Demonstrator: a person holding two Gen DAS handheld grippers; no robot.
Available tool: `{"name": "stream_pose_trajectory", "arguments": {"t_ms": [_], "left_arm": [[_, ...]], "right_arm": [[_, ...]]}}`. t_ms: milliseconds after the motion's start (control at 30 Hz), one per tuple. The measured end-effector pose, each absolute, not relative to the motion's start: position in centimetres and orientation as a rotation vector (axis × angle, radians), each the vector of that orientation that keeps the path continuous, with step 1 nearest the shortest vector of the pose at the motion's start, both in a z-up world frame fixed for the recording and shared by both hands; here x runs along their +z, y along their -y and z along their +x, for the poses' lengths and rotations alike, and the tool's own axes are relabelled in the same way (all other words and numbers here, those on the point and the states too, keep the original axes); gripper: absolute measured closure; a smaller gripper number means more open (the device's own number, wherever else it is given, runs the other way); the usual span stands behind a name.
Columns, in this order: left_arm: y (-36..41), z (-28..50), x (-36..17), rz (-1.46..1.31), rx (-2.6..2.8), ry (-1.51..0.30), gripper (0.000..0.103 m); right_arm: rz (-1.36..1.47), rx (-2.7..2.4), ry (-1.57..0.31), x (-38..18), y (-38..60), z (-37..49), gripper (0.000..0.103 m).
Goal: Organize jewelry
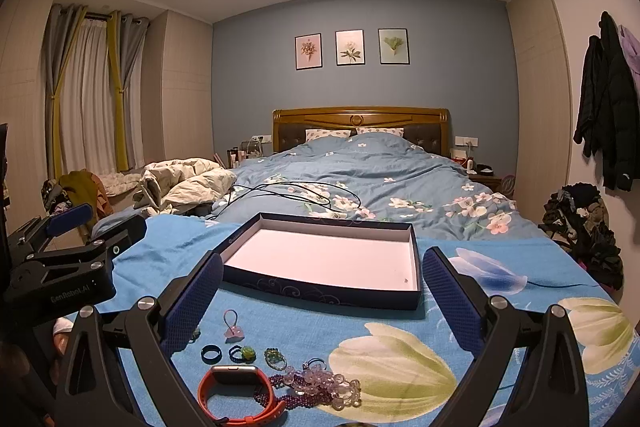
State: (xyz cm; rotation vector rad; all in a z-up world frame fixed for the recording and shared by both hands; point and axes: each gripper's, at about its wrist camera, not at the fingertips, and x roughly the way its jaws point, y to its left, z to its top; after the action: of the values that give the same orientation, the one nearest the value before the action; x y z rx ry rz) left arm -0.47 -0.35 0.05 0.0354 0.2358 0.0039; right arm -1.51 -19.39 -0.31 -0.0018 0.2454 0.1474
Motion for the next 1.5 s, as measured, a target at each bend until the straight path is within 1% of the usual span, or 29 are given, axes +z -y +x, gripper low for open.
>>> {"name": "stream_pose_trajectory", "arguments": {"t_ms": [1200,1500], "left_arm": [[0.4,-0.3,0.5,0.039,-0.009,-0.242,0.006],[1.0,-0.3,-0.1,0.074,-0.076,-0.268,0.006]], "right_arm": [[0.011,0.164,-0.25,-0.5,19.6,-1.4,0.007],[0.023,0.178,-0.299,-1.0,20.5,-1.1,0.007]]}}
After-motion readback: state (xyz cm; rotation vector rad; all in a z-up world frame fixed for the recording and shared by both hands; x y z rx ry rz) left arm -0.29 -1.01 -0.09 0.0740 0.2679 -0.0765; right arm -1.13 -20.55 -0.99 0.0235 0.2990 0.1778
